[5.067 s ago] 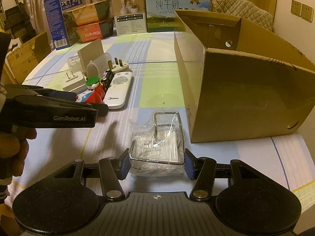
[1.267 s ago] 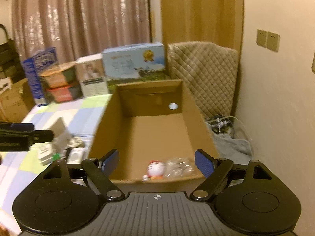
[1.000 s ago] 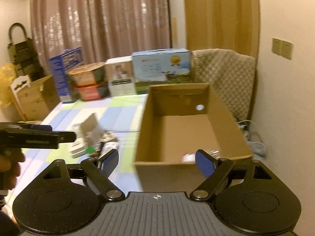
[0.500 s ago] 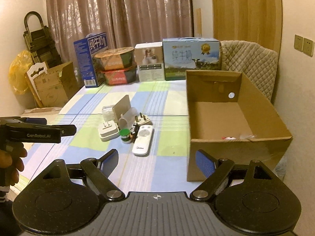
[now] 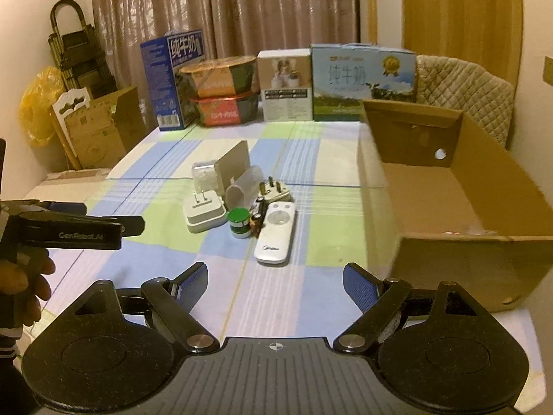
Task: Organize rigid objects
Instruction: 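Withdraw both tools from the box back toward the table items, then close the right tool on the white Midea remote while the left tool approaches the white plug adapter, then grasp the white plug adapter with the left tool while the right tool lifts the remote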
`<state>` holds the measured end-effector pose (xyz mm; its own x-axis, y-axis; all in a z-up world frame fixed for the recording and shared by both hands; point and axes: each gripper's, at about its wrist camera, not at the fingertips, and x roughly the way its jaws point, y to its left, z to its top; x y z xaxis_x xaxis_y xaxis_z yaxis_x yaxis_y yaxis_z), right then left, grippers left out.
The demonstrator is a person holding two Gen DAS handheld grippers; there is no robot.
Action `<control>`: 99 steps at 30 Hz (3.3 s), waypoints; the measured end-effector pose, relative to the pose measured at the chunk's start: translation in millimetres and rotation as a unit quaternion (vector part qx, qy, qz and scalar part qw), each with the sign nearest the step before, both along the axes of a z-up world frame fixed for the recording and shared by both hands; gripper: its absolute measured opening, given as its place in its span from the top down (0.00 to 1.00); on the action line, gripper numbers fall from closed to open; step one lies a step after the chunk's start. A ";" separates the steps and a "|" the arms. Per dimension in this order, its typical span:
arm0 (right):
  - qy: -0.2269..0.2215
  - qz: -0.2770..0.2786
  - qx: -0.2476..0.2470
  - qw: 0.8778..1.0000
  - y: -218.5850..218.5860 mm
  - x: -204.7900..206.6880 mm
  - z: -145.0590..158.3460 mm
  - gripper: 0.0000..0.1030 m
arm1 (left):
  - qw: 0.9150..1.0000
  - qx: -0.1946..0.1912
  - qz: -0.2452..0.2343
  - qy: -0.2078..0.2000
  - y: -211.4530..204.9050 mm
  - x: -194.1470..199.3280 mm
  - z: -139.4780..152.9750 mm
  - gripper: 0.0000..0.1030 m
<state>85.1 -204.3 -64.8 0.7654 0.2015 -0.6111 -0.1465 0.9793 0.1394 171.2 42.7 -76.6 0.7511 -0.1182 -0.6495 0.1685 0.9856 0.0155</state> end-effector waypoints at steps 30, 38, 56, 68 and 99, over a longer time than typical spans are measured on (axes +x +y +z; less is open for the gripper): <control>0.053 -0.007 -0.016 0.998 23.1 138.2 -84.4 0.34 | 0.998 0.002 -0.060 0.012 7.9 106.0 -61.0 0.01; 0.068 -0.005 -0.025 0.997 26.2 148.5 -93.9 0.48 | 0.995 0.016 -0.099 0.012 -6.7 118.1 -71.6 0.01; 0.078 -0.025 -0.034 0.996 9.5 143.7 -92.3 0.64 | 0.984 0.042 -0.168 0.033 -37.2 139.6 -89.4 0.20; 0.081 -0.022 -0.031 0.996 9.8 139.3 -90.1 0.64 | 0.986 0.039 -0.144 0.071 -36.1 120.9 -81.8 0.29; 0.068 -0.018 -0.062 0.996 14.4 142.8 -91.1 0.64 | 0.985 0.045 -0.152 0.065 -29.3 113.8 -73.3 0.31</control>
<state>227.9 -189.9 -155.9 0.6791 0.0926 -0.7282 -0.0991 0.9945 0.0341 285.0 13.5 -150.0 0.5990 -0.2631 -0.7563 0.4628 0.8845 0.0588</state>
